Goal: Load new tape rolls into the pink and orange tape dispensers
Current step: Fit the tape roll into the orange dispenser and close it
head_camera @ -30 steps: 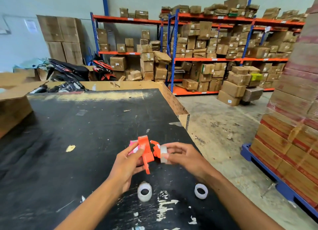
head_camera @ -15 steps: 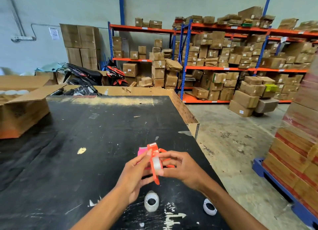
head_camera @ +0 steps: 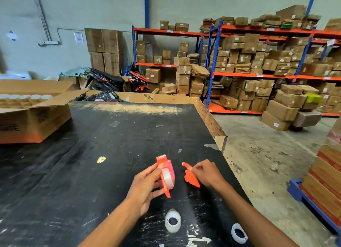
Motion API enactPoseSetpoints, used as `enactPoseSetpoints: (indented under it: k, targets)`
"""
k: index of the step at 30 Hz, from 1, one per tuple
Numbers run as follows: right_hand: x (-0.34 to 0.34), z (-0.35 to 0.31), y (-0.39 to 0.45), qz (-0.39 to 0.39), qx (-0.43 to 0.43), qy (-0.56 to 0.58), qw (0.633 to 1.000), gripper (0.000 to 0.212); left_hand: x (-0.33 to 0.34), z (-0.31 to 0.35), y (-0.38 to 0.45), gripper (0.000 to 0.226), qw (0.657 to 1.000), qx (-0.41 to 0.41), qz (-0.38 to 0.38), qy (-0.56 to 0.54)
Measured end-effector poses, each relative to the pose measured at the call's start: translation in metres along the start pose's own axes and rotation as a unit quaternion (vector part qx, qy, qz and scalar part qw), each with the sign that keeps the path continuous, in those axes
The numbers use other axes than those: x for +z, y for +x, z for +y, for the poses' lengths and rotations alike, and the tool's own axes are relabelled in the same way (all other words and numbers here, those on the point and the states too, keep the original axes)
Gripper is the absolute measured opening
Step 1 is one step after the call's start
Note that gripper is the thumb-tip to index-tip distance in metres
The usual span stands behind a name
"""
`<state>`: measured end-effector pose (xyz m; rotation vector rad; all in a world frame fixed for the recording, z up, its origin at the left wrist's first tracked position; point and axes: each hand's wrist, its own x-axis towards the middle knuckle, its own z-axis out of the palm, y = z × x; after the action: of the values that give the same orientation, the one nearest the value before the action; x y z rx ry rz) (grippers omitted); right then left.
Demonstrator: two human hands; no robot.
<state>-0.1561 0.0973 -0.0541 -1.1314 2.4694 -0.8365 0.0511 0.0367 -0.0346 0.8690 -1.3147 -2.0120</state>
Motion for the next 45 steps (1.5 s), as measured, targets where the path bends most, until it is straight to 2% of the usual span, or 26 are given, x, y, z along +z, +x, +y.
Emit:
enactPoseSetpoints:
  k: [2,5,10,13,15,17,19,23,30,38,45]
  targets:
    - [0.01,0.001,0.005,-0.015,0.018,-0.052,0.998,0.036,-0.002,-0.001,0.001,0.022,1.0,0.002,0.002,0.004]
    - [0.017,-0.006,0.005,-0.008,0.016,-0.067,0.998,0.034,-0.005,-0.004,0.004,0.024,1.0,0.003,0.007,0.008]
    - [0.015,-0.008,-0.004,-0.042,-0.035,-0.074,0.996,0.028,-0.004,-0.005,0.007,0.028,1.0,0.001,0.02,0.016]
    - [0.006,-0.011,-0.019,-0.042,-0.062,0.07,0.995,0.017,-0.005,-0.004,0.009,0.028,1.0,0.0,0.021,0.017]
    - [-0.002,-0.014,-0.03,-0.059,-0.071,0.194,0.977,0.012,-0.004,-0.004,0.009,0.028,1.0,-0.003,0.02,0.017]
    - [-0.011,-0.021,-0.044,-0.1,-0.081,0.296,0.946,0.018,-0.002,-0.004,0.009,0.028,1.0,-0.005,0.012,0.013]
    - [-0.016,-0.027,-0.057,-0.129,-0.088,0.337,0.929,0.025,0.0,-0.004,0.009,0.027,1.0,-0.006,-0.003,0.006]
    - [-0.018,-0.033,-0.073,-0.129,-0.086,0.359,0.92,0.029,0.005,-0.003,0.007,0.031,1.0,0.0,-0.031,0.005]
    - [-0.018,-0.035,-0.089,-0.087,-0.109,0.374,0.917,0.033,0.007,0.0,0.003,0.037,0.999,0.015,-0.042,0.012]
    - [-0.019,-0.043,-0.099,-0.064,-0.139,0.416,0.896,0.03,0.01,0.006,-0.011,0.027,0.997,0.057,-0.046,0.004]
    - [-0.013,-0.046,-0.095,-0.056,-0.15,0.395,0.905,0.032,0.006,0.009,-0.015,0.026,0.996,0.07,-0.043,0.019]
